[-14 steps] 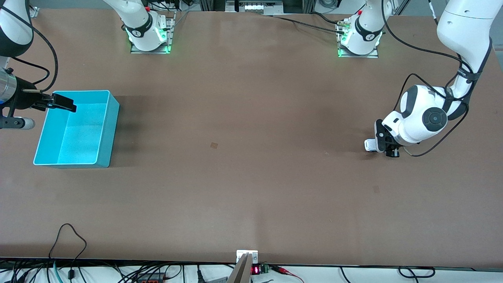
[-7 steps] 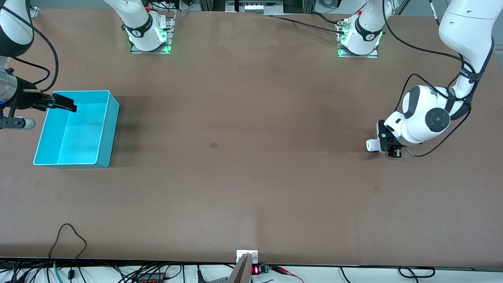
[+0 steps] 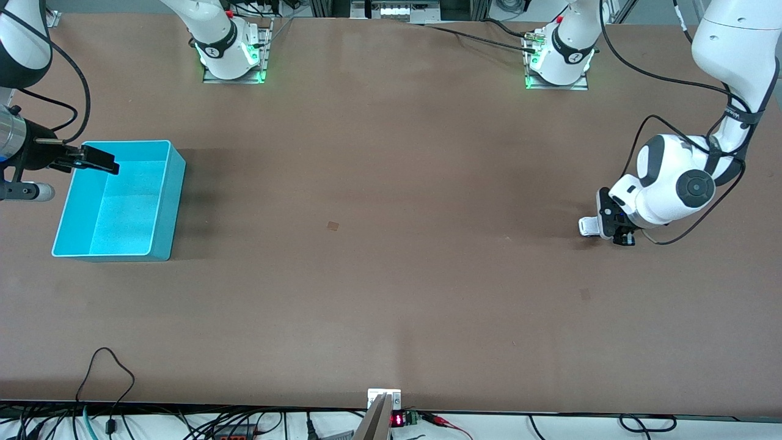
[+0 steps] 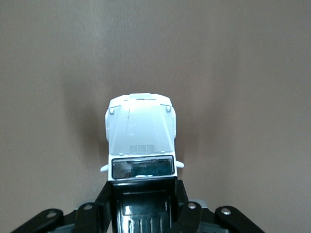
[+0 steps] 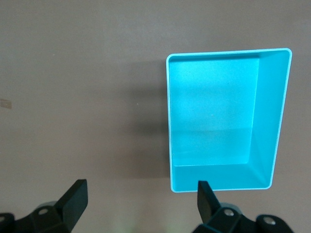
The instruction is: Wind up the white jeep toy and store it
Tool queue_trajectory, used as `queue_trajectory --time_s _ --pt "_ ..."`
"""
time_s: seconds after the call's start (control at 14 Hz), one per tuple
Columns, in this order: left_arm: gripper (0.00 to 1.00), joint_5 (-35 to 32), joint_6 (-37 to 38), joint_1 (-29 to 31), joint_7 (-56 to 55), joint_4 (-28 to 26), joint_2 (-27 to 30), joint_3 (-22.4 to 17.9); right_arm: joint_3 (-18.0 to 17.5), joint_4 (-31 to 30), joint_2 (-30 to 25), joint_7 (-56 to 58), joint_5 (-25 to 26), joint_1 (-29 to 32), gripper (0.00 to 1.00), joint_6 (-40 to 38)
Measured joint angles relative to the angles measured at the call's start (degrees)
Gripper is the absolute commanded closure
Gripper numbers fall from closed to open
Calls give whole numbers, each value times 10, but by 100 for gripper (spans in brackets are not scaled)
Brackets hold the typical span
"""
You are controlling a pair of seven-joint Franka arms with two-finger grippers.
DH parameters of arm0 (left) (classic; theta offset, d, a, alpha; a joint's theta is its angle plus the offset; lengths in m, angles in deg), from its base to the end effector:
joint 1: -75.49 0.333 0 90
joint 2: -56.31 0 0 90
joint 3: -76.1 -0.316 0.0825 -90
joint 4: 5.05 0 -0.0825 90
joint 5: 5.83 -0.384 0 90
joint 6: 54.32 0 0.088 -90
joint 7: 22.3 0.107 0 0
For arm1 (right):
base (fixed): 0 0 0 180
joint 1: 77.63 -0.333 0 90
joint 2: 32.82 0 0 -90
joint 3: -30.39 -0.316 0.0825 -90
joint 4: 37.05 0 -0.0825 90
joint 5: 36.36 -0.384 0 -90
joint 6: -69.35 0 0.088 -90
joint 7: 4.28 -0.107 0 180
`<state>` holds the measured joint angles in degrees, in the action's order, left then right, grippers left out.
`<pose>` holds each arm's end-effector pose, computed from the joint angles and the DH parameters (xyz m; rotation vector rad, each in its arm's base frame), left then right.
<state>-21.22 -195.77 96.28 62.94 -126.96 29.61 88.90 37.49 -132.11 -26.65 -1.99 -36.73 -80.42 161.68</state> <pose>0.5567 0.0755 0.1827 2.2140 -2.1686 -0.1719 0.5776 -0.0399 0.5256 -3.1297 0.0569 0.2425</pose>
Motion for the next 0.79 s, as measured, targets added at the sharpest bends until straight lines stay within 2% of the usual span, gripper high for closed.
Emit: queue_trajectory --time_s 0.43,0.79 --pt "86 -3 2 40 38 14 -9 0 0 0 0 0 0 0 0 0" --pt "86 -39 6 69 42 29 -18 0 0 0 0 0 0 0 0 0"
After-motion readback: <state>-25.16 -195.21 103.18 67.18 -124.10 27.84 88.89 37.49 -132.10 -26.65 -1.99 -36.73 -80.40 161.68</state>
